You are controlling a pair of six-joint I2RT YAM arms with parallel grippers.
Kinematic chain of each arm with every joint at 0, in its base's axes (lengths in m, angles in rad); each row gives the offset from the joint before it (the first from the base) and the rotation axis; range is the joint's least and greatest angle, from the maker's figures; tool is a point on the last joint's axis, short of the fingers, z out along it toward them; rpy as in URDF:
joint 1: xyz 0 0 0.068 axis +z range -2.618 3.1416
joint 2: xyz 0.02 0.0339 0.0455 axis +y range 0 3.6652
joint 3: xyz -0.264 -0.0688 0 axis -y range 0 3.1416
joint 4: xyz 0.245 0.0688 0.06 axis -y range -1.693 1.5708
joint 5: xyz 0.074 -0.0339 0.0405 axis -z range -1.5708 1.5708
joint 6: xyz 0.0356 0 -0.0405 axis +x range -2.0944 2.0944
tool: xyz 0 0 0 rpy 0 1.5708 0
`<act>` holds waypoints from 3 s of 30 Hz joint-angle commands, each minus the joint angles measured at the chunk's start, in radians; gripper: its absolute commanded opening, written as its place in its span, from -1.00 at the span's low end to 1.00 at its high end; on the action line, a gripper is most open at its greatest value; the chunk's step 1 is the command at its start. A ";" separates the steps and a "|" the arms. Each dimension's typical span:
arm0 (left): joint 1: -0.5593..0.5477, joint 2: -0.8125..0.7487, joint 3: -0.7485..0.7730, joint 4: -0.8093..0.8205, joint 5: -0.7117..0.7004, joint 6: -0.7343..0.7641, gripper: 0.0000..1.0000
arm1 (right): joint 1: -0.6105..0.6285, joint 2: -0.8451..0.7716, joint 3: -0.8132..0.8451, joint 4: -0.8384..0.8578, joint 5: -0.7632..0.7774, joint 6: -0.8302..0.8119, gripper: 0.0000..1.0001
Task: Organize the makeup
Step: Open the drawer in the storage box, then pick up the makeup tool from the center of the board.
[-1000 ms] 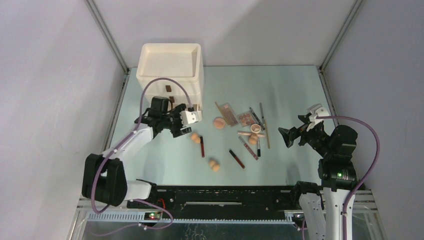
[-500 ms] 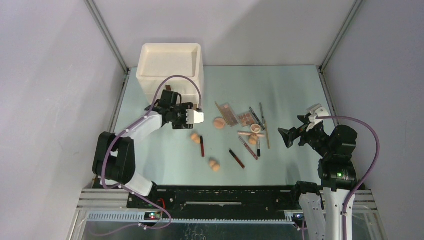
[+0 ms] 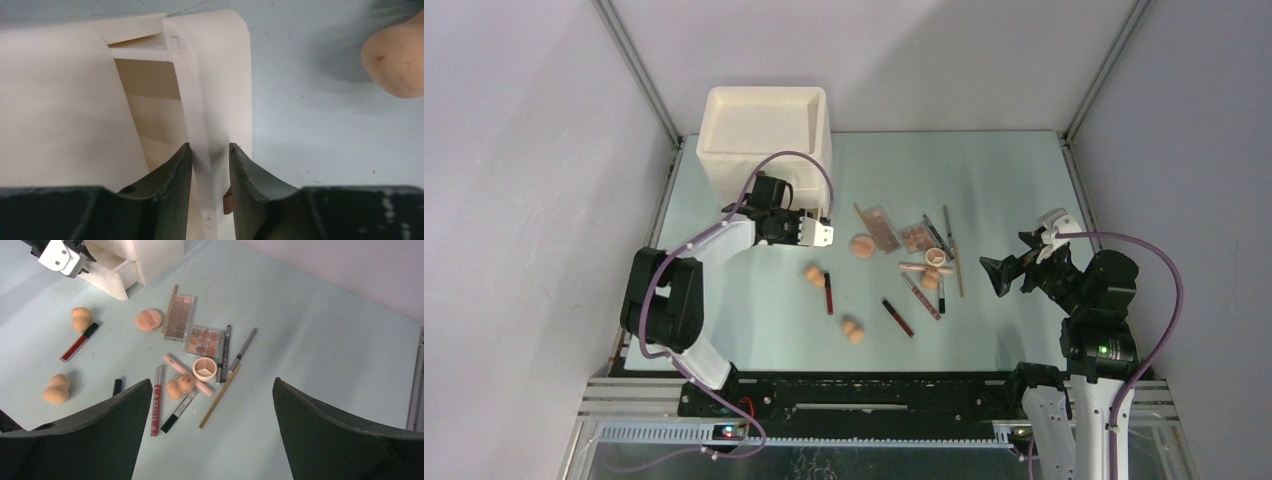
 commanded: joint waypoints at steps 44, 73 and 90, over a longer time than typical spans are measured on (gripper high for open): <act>-0.102 -0.518 -0.310 -0.043 0.068 -0.205 0.66 | 0.014 -0.017 0.000 -0.004 -0.045 -0.030 1.00; -0.355 -0.589 -0.395 -0.161 0.038 0.006 0.63 | 0.381 0.341 0.095 -0.010 0.275 -0.142 0.83; -0.438 -0.257 -0.194 -0.253 -0.189 0.219 0.27 | 0.396 0.273 0.026 -0.015 0.249 -0.178 0.86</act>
